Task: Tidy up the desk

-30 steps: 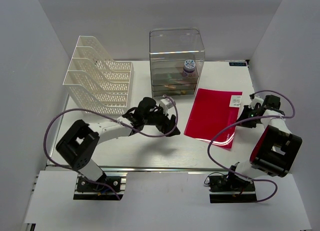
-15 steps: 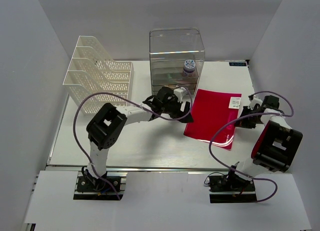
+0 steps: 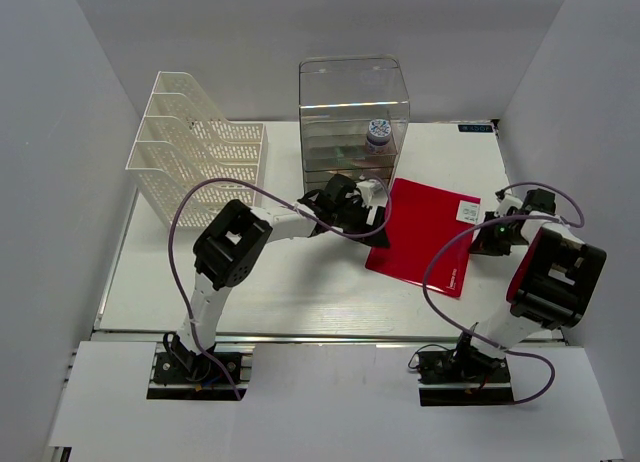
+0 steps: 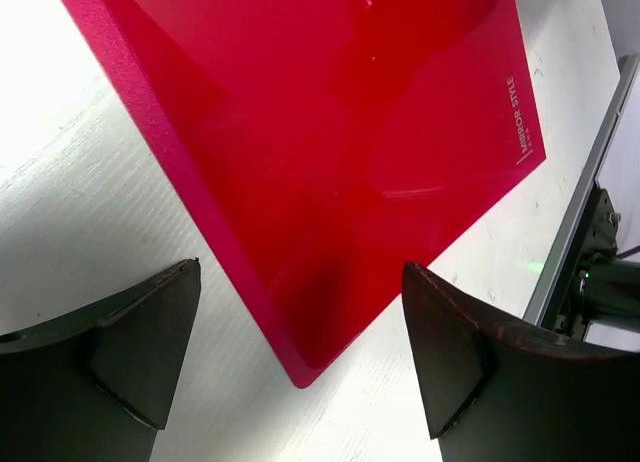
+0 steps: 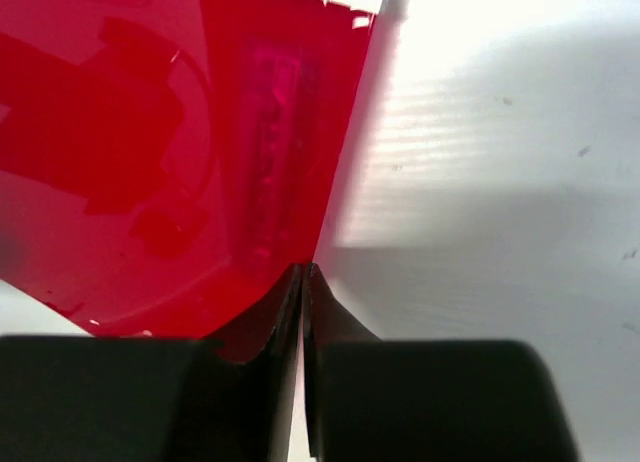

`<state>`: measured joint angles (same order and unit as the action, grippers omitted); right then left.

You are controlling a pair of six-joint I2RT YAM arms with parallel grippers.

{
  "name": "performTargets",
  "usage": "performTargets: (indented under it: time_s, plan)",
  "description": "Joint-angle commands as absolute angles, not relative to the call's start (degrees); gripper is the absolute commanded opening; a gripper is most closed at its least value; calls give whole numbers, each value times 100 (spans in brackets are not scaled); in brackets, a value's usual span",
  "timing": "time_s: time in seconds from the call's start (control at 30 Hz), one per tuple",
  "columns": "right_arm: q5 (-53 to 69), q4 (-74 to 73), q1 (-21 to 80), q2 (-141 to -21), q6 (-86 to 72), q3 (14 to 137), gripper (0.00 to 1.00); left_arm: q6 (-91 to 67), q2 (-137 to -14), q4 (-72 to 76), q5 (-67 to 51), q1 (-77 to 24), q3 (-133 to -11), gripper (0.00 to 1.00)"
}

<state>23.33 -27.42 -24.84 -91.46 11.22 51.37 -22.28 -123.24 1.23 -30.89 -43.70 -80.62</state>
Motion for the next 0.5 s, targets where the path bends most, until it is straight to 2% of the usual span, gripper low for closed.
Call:
performTargets:
  time_s: [0.0,0.03,0.07,0.13,0.23,0.33,0.47]
  plan:
    - [2426,-2593,-2435,-9394,1082,5466,14,-2031,-12375,-228,-3331,-4403,-8174,91]
    - [2434,-2601,-2435,-9448,1055,5502,19,-2022,-12419,-255,-3340,-4403,-8183,91]
    - [2426,-2610,-2426,-9500,1037,5519,31,-1987,-12436,-290,-3383,-4403,-8183,91]
    - [2434,-2619,-2391,-9659,967,5581,46,-1951,-12506,-325,-3419,-4403,-8200,91]
    - [2417,-2663,-2373,-9843,844,5642,55,-1890,-12568,-395,-3498,-4403,-8244,90]
    - [2435,-2672,-2347,-9984,739,5651,60,-1828,-12656,-475,-3577,-4403,-8297,90]
    - [2733,-2751,-2347,-10343,616,5713,60,-1802,-12788,-579,-3665,-4403,-8411,89]
